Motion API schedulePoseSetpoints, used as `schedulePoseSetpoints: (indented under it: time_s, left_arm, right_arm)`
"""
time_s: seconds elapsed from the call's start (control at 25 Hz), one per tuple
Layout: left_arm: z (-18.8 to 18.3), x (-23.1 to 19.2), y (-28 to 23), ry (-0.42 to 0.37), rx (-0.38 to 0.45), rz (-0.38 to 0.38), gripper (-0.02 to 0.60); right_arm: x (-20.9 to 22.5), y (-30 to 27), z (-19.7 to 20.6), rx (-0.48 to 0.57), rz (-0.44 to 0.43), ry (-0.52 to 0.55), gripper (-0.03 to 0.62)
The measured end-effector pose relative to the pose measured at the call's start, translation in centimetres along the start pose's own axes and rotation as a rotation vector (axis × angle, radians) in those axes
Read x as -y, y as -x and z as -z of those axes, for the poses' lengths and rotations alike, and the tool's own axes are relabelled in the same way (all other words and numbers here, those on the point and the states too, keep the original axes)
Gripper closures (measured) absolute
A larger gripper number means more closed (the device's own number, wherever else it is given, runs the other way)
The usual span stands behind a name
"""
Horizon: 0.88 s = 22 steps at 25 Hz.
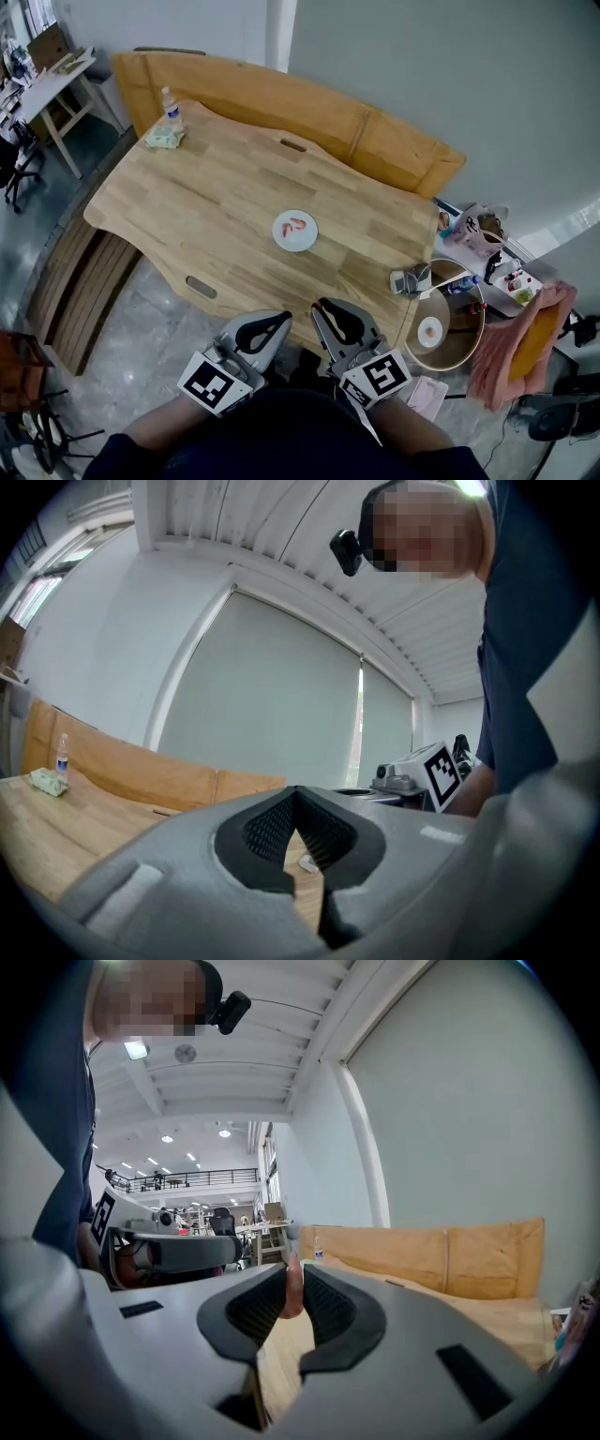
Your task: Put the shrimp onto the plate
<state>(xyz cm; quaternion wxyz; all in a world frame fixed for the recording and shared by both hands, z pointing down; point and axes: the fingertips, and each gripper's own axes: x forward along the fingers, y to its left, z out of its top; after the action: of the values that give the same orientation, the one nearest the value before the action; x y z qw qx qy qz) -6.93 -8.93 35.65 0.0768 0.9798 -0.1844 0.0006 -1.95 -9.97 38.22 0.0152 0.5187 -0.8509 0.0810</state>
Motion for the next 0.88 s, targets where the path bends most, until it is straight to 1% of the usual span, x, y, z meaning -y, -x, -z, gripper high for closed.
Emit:
schedulePoseSetpoints:
  time_s: [0.2, 0.4, 0.6, 0.76, 0.88]
  left_arm:
    - [0.0, -1.2, -1.1, 0.003, 0.022, -0.03, 0.578]
    - [-0.3, -1.8, -2.4, 0.005, 0.01, -0.055, 0.578]
    - [0.5, -2.6, -3.1, 0.007, -0.007, -0.095, 0.578]
    - [0.0, -2.8, -3.7, -0.002, -0.004, -0.101, 0.578]
    - [0.3, -3.2, -3.9, 0.013, -0.021, -0.12, 0.578]
  right_arm:
    - [1.9, -1.5, 1.3, -0.03, -0.016, -0.002, 0.53]
    - [4.0, -3.1, 2.4, -0.061, -0.044, 0.033, 0.53]
    - [6.7, -4.5, 4.2, -0.098, -0.039, 0.047, 0.53]
    - [8.5, -6.2, 5.2, -0.117, -0.042, 0.071, 0.53]
    - [9.6, -7.6, 6.2, -0.135, -0.045, 0.082, 0.53]
